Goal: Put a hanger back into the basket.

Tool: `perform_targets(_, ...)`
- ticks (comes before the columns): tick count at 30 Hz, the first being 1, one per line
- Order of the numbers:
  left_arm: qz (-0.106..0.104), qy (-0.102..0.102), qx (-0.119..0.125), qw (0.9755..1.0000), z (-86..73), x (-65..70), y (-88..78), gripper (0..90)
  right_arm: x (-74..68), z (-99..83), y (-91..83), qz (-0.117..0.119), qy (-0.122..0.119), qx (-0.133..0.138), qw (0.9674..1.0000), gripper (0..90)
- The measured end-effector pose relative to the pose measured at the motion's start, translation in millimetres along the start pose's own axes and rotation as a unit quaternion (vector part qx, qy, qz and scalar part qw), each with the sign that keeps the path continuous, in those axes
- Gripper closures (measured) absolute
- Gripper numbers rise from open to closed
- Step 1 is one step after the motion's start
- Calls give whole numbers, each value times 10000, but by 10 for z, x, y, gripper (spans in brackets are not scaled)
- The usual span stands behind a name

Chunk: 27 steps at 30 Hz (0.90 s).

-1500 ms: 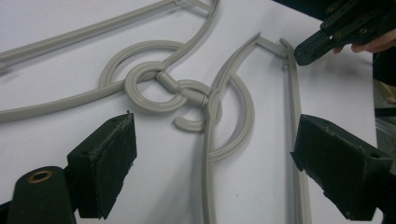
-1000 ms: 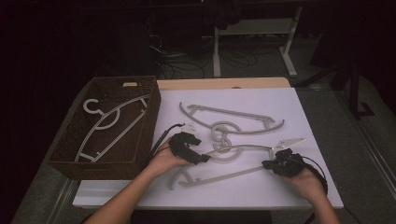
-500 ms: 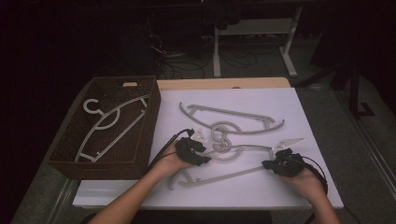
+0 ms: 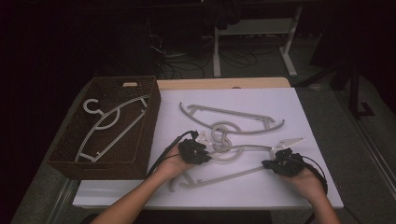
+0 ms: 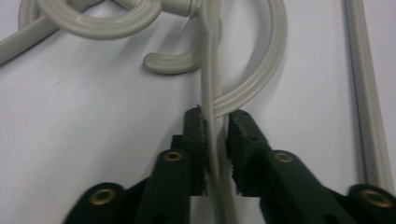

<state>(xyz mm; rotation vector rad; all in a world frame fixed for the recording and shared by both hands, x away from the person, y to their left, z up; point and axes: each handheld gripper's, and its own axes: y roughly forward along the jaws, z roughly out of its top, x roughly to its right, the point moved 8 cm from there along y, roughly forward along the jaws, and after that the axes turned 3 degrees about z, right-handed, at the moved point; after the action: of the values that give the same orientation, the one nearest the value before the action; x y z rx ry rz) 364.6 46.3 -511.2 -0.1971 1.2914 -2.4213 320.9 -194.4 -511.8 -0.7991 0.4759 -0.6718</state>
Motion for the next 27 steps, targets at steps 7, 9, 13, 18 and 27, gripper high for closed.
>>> perform_targets(7, 83, -310, 48, 9995, 10, -8, -4, 818, -52, 93, -54, 105, -26, 261, 9996, 789)
perform_targets(9, 146, -393, 68, 9991, 13, -28, -17, 819, -83, 161, -100, 197, -3, 484, 9986, 716)
perform_targets(13, 217, -607, 187, 9977, 40, -92, -119, 820, -124, 251, -171, 336, 30, 797, 9963, 594)
perform_targets(18, 367, -835, 378, 9951, 92, -235, -357, 820, -163, 319, -234, 381, 22, 1068, 9935, 480)
perform_targets(27, 948, -889, 851, 9879, 391, -560, -1149, 820, -170, 376, -277, 364, 44, 1257, 9914, 312)
